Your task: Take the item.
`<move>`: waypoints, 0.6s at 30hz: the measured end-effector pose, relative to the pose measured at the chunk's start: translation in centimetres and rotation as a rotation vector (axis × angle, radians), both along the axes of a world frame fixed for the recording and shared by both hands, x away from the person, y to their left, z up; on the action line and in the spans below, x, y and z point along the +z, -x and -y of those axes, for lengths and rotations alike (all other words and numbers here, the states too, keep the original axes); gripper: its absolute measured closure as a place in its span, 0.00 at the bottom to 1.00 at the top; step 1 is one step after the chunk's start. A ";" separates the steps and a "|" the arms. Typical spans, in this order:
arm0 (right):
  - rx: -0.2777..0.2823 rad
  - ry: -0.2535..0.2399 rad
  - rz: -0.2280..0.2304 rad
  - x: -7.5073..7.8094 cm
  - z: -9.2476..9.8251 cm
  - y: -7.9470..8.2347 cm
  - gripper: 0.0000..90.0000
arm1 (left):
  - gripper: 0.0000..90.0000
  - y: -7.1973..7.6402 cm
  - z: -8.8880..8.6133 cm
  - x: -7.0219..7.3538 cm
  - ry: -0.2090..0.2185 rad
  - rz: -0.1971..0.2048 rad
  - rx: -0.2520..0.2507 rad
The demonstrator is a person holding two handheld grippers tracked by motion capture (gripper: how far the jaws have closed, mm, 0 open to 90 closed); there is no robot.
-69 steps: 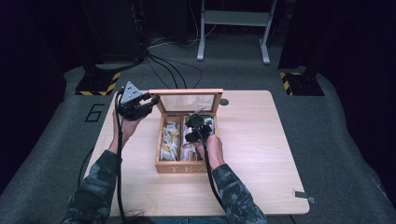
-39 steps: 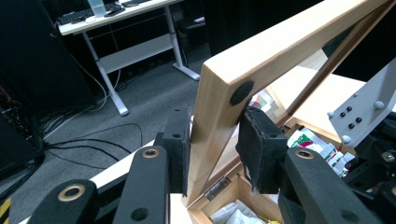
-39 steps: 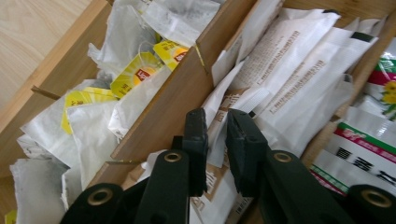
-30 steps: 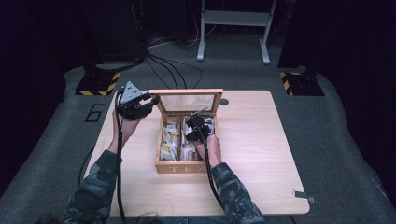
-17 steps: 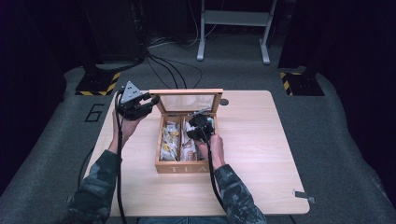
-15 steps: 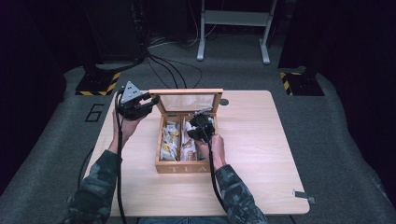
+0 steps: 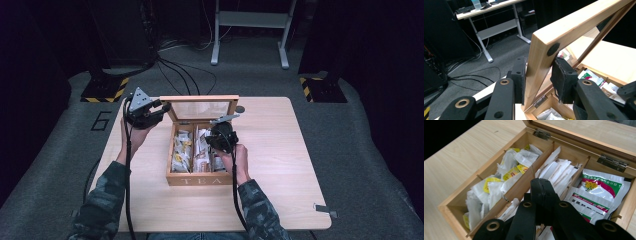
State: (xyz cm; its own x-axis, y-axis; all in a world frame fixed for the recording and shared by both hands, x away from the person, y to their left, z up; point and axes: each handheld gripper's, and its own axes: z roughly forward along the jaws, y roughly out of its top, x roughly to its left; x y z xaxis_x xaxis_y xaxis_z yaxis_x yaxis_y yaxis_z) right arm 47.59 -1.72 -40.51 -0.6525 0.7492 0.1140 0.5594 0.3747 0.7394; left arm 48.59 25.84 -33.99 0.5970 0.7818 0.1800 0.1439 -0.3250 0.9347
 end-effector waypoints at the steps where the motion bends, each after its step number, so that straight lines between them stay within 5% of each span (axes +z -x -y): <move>1: -0.001 -0.006 -0.005 0.2 0.1 0.2 1.00 | 0.72 0.0 0.0 0.0 0.001 0.001 0.001; 18: -0.017 -0.110 0.047 2.5 3.9 1.7 1.00 | 0.72 -0.1 0.0 0.1 -0.003 -0.002 0.000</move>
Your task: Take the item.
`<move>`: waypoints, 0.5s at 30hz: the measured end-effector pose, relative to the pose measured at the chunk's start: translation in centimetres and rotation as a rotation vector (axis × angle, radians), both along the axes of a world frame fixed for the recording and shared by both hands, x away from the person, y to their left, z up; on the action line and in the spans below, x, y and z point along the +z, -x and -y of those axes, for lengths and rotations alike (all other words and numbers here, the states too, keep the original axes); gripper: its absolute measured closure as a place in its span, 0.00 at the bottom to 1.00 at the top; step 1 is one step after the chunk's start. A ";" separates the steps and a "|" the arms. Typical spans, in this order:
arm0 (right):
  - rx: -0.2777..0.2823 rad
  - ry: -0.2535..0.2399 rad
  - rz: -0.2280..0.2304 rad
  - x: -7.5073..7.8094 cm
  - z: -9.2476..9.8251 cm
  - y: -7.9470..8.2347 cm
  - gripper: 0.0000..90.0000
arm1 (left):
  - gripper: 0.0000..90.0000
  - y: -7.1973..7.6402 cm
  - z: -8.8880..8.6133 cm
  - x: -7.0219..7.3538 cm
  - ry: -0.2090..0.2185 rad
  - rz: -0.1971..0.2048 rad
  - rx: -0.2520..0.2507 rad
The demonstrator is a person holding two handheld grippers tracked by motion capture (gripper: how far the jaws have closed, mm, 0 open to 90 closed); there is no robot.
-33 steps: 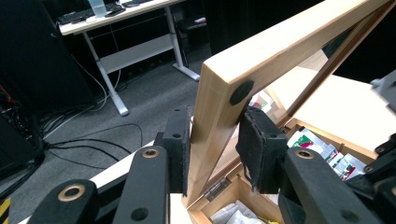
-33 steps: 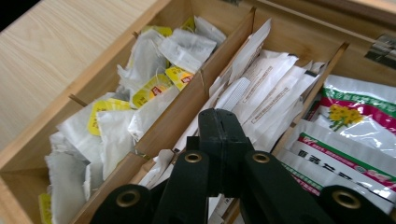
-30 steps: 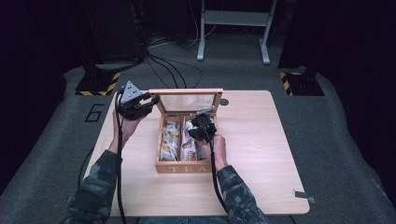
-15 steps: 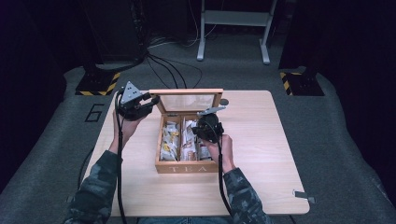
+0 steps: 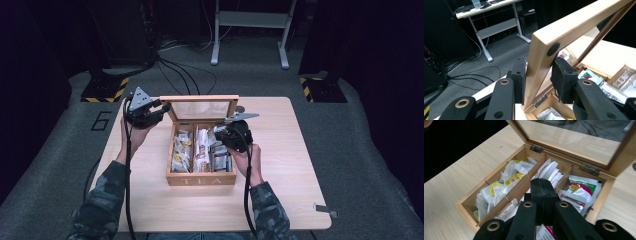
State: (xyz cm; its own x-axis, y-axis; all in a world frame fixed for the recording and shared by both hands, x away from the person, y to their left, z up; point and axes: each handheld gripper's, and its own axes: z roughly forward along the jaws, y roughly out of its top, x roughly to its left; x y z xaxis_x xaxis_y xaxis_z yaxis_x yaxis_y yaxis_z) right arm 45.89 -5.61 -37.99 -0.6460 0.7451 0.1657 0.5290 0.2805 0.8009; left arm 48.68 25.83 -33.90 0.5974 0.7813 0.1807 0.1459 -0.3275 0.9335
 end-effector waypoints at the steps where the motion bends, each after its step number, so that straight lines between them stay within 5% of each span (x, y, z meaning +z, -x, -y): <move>1: -0.003 -0.004 0.000 0.1 0.3 0.0 1.00 | 0.72 0.0 0.0 0.0 0.001 0.000 0.001; 15: -0.088 -0.032 0.049 1.5 5.1 1.7 1.00 | 0.72 0.0 0.0 0.0 -0.001 -0.002 0.001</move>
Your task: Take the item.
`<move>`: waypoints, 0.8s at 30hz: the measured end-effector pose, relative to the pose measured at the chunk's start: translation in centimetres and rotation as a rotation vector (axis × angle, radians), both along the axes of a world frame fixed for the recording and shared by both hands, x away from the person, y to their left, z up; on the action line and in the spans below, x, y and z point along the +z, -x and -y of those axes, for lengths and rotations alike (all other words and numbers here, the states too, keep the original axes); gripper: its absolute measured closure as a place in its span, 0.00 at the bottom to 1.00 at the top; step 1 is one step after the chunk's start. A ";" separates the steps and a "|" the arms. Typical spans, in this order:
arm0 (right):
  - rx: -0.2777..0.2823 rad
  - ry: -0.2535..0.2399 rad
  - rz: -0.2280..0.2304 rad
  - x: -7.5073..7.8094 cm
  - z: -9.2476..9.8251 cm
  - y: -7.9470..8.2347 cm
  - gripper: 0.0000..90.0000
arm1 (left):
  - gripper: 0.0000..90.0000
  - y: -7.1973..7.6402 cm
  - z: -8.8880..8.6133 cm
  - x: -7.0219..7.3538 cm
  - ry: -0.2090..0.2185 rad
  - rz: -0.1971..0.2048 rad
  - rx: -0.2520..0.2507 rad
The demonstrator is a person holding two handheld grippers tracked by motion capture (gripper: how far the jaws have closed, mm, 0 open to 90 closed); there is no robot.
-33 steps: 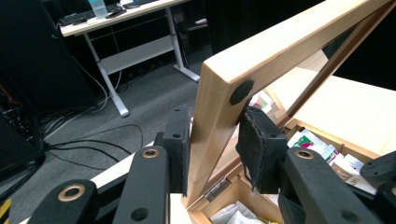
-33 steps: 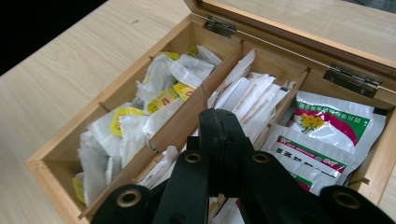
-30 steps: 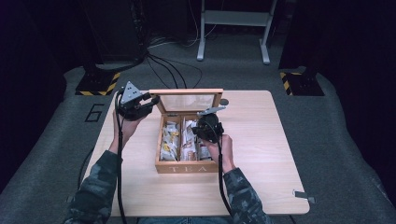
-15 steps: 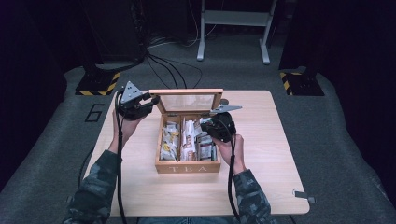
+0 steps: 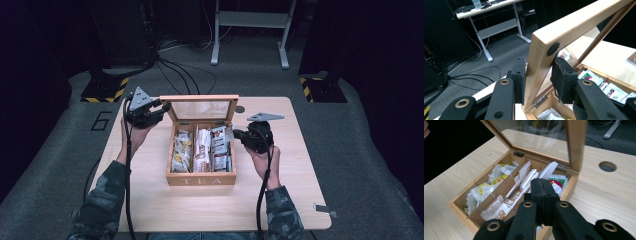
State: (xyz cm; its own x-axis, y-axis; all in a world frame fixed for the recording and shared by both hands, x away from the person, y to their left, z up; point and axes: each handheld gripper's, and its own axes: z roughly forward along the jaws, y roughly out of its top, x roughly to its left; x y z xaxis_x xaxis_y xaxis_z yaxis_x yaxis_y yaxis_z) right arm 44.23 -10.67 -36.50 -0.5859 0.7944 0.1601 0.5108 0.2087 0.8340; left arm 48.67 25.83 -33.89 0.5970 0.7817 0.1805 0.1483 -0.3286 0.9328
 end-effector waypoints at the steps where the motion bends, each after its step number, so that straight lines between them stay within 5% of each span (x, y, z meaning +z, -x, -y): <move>1: -0.002 -0.001 0.003 0.0 0.3 0.0 1.00 | 0.72 0.0 0.0 0.0 0.000 0.000 0.000; 24: -0.164 -0.026 -0.035 -2.2 7.7 0.7 1.00 | 0.72 0.0 0.0 0.0 0.002 -0.001 0.004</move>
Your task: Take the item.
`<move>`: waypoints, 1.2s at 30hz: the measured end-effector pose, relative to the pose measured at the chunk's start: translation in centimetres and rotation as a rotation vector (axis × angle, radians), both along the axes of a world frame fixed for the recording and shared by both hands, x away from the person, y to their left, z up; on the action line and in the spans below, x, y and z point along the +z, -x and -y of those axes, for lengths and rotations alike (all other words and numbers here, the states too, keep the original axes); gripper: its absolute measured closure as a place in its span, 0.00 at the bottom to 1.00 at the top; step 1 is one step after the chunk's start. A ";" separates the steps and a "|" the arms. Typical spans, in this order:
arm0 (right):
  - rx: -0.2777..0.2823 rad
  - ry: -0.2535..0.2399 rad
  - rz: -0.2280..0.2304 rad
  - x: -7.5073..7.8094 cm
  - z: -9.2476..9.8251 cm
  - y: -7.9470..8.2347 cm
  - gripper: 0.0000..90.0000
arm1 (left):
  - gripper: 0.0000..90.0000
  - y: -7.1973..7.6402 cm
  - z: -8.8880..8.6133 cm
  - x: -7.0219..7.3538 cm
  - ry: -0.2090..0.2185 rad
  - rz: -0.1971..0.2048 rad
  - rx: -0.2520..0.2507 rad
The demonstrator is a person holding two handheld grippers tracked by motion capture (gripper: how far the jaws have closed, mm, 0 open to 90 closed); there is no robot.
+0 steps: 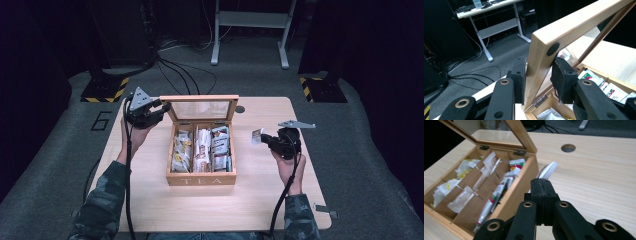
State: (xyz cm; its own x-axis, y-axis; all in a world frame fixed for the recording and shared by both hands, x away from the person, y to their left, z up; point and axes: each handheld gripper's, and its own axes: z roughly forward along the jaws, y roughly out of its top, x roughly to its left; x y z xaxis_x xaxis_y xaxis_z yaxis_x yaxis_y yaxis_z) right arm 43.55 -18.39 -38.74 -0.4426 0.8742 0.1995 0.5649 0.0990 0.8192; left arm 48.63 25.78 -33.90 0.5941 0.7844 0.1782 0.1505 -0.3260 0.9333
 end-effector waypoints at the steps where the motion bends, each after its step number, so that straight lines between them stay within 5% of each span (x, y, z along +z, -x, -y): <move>1: -0.008 0.001 -0.001 -0.2 0.3 0.0 1.00 | 0.72 0.0 0.0 0.0 0.001 0.000 -0.001; 21: -0.167 0.021 -0.212 -8.8 5.5 -1.7 1.00 | 0.72 0.1 0.0 0.0 -0.008 0.001 0.003; 31: -0.262 0.099 -0.198 -10.5 6.7 -1.8 0.99 | 0.72 0.2 0.1 0.0 -0.010 0.000 0.002; 36: -0.287 0.113 -0.211 -11.1 6.7 -1.8 0.88 | 0.72 0.3 0.1 -0.1 -0.011 0.004 0.003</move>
State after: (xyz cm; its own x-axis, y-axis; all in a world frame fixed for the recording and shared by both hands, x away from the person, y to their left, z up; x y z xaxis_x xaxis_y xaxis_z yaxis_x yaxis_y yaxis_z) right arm 45.39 -25.07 -49.84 -0.1358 0.9785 0.1554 0.7378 -0.0048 0.6751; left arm 48.33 25.70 -33.96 0.5909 0.7844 0.1889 0.1478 -0.3354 0.9304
